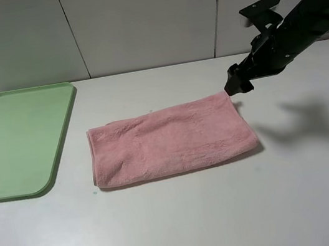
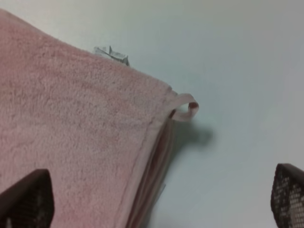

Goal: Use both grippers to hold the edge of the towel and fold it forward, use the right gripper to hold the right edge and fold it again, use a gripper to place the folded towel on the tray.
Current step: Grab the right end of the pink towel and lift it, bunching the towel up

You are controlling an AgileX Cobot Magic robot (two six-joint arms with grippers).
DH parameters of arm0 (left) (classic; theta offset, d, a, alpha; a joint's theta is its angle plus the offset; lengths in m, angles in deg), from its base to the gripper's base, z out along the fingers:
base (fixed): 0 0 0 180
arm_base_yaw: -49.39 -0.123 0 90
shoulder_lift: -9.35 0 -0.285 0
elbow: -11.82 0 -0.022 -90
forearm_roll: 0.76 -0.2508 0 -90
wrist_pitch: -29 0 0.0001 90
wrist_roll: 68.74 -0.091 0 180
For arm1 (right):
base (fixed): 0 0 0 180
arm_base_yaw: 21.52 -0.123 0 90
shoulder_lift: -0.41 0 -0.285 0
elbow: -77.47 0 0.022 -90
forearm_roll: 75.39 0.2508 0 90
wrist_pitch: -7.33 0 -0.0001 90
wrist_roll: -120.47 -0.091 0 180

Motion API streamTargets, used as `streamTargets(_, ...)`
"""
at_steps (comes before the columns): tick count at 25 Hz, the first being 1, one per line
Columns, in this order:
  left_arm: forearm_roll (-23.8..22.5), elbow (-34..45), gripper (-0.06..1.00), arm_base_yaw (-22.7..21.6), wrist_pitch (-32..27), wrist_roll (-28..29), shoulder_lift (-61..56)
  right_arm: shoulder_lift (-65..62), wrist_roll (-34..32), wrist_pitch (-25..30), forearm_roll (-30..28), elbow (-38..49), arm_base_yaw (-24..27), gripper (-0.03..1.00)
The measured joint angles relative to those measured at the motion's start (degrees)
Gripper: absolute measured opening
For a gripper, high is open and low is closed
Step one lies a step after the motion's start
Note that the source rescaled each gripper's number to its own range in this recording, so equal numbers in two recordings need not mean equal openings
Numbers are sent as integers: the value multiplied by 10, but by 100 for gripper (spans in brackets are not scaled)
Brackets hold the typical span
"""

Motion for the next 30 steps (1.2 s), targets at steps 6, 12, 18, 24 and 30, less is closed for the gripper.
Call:
streamTargets(6, 3, 0, 92, -92, 0, 0, 0, 0, -69, 1, 0, 0, 0, 100)
streamTargets(12, 8, 0, 92, -189, 0, 0, 0, 0, -121, 2, 0, 0, 0, 100)
streamTargets(18, 9, 0, 92, -225, 0, 0, -2, 0, -190, 3, 0, 0, 0, 100)
streamTargets(24, 13, 0, 92, -225, -1, 0, -88, 0, -237, 4, 0, 0, 0, 100)
streamTargets(30, 13, 0, 92, -225, 0, 0, -100, 0, -240, -6, -3, 3, 0, 100)
